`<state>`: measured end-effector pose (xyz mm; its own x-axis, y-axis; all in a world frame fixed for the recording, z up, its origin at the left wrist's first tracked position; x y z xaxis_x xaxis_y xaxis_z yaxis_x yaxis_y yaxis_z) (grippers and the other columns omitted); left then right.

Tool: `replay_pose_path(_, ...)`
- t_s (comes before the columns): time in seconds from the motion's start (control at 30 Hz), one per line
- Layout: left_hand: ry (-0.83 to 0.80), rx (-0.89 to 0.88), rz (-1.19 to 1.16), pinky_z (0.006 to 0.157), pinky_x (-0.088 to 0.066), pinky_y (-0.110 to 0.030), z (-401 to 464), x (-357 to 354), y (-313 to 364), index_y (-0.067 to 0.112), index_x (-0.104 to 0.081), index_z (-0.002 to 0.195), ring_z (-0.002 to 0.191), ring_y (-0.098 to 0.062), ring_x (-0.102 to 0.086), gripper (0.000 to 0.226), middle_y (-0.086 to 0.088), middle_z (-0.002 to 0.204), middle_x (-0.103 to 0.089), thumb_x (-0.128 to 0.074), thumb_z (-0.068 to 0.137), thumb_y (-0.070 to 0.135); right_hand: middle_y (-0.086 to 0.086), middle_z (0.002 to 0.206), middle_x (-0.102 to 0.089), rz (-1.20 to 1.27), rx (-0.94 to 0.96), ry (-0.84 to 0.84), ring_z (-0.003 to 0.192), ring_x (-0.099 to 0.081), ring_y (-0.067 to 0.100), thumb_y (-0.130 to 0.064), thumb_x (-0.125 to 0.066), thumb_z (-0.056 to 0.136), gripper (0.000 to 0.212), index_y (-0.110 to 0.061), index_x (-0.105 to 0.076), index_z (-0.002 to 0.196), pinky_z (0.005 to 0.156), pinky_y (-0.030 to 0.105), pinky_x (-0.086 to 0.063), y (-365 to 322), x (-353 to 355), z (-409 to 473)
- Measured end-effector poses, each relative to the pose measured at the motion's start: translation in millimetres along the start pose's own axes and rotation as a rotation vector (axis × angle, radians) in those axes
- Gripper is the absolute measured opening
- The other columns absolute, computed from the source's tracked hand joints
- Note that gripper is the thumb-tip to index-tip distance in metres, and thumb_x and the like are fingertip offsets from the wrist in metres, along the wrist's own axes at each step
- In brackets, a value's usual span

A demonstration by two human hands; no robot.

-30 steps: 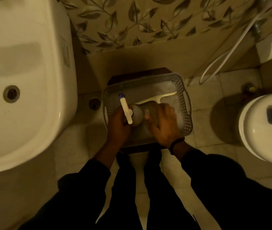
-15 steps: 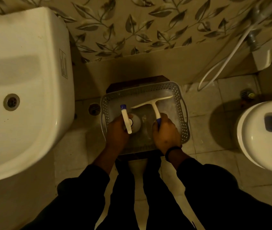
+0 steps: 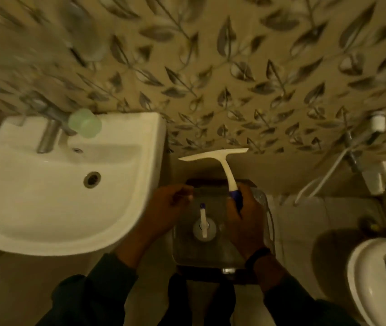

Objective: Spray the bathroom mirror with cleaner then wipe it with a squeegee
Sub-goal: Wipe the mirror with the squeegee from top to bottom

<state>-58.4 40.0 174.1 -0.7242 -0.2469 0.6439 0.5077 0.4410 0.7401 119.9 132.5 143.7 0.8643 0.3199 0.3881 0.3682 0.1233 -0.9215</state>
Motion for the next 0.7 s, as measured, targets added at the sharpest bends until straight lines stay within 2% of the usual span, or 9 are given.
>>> replay_pose_path(0.17, 0.201, -0.129, -0.081, 0.081, -0.055, -0.017, -20.1, 97.6, 68.8, 0.024, -0.074, 0.111, 0.097, -0.002, -0.068, 0.021, 0.012, 0.103, -0.074, -0.070, 0.091, 0.018, -0.016, 0.078, -0.052, 0.275, 0.163, 0.007, 0.063, -0.052, -0.003, -0.016, -0.049, 0.090, 0.030, -0.008, -0.058, 0.118, 0.059, 0.011, -0.040, -109.9, -3.0, 4.7)
replay_pose_path(0.27, 0.307, -0.215, -0.079, 0.085, -0.054, -0.016, -32.1, 155.1, 94.3, 0.026, -0.073, 0.113, 0.101, 0.000, -0.068, 0.024, 0.019, 0.107, -0.073, -0.071, 0.090, 0.018, -0.011, 0.095, -0.062, 0.408, 0.226, -0.043, 0.077, -0.059, -0.004, -0.021, -0.048, 0.088, 0.039, -0.027, -0.052, 0.127, 0.067, 0.013, -0.047, -177.2, -12.5, 8.2)
replay_pose_path(0.33, 0.381, -0.266, -0.044, 0.089, -0.053, -0.016, -37.6, 193.9, 105.0, 0.031, -0.071, 0.117, 0.106, 0.002, -0.066, 0.028, 0.023, 0.112, -0.070, -0.071, 0.090, 0.023, -0.024, 0.104, -0.063, 0.454, 0.303, -0.081, 0.089, -0.061, -0.004, -0.023, -0.048, 0.092, 0.040, -0.041, -0.048, 0.128, 0.076, 0.014, -0.050, -218.0, -21.9, 8.5)
replay_pose_path(0.4, 0.452, -0.316, -0.037, 0.090, -0.052, -0.015, -36.3, 227.3, 111.4, 0.032, -0.070, 0.119, 0.109, 0.003, -0.065, 0.029, 0.024, 0.114, -0.069, -0.071, 0.091, 0.023, -0.029, 0.115, -0.060, 0.426, 0.393, -0.068, 0.103, -0.058, -0.005, -0.025, -0.049, 0.096, 0.042, -0.041, -0.045, 0.134, 0.090, 0.017, -0.049, -251.9, -30.7, 10.5)
replay_pose_path(0.43, 0.484, -0.338, -0.048, 0.091, -0.051, -0.014, -34.9, 243.2, 112.6, 0.031, -0.070, 0.119, 0.109, 0.003, -0.065, 0.030, 0.023, 0.114, -0.070, -0.071, 0.091, 0.022, -0.022, 0.120, -0.060, 0.407, 0.432, -0.060, 0.106, -0.058, -0.001, -0.028, -0.048, 0.096, 0.042, -0.036, -0.044, 0.137, 0.092, 0.025, -0.050, -267.9, -37.0, 11.4)
replay_pose_path(0.53, 0.550, -0.402, -0.054, 0.092, -0.050, -0.013, -30.2, 280.3, 106.4, 0.031, -0.068, 0.122, 0.111, 0.003, -0.063, 0.031, 0.022, 0.115, -0.069, -0.068, 0.093, 0.023, 0.007, 0.111, -0.064, 0.382, 0.487, -0.088, 0.092, -0.063, 0.027, -0.025, -0.047, 0.098, 0.043, -0.028, -0.042, 0.141, 0.080, 0.051, -0.056, -307.9, -62.2, 10.9)
replay_pose_path(0.57, 0.559, -0.428, -0.043, 0.093, -0.049, -0.013, -27.1, 289.8, 103.9, 0.032, -0.067, 0.124, 0.112, 0.005, -0.062, 0.031, 0.023, 0.117, -0.068, -0.067, 0.094, 0.025, 0.013, 0.109, -0.063, 0.379, 0.496, -0.091, 0.086, -0.060, 0.031, -0.027, -0.046, 0.098, 0.043, -0.028, -0.042, 0.141, 0.078, 0.053, -0.055, -319.0, -69.3, 10.2)
replay_pose_path(0.63, 0.576, -0.489, -0.048, 0.095, -0.047, -0.010, -21.6, 315.7, 96.2, 0.033, -0.065, 0.126, 0.114, 0.006, -0.060, 0.032, 0.026, 0.121, -0.065, -0.064, 0.095, 0.026, 0.018, 0.108, -0.061, 0.380, 0.529, -0.085, 0.083, -0.055, 0.023, -0.031, -0.044, 0.095, 0.044, -0.030, -0.043, 0.139, 0.075, 0.053, -0.052, -342.8, -88.8, 8.5)
replay_pose_path(0.7, 0.599, -0.549, -0.055, 0.095, -0.047, -0.011, -15.6, 350.6, 85.2, 0.030, -0.065, 0.126, 0.115, 0.005, -0.059, 0.032, 0.024, 0.121, -0.065, -0.064, 0.095, 0.024, 0.010, 0.100, -0.062, 0.374, 0.564, -0.074, 0.080, -0.053, 0.017, -0.026, -0.046, 0.098, 0.040, -0.032, -0.043, 0.137, 0.069, 0.045, -0.050, -369.3, -114.4, 9.2)
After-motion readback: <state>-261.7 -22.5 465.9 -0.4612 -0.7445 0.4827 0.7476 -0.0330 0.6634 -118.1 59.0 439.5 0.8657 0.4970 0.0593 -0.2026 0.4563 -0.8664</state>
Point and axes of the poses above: each hand's wrist, its own z-axis towards the middle knuckle, its own x-axis out of the back of the hand, y = z × x, the point moved 3 cm from there along z, towards the middle knuckle
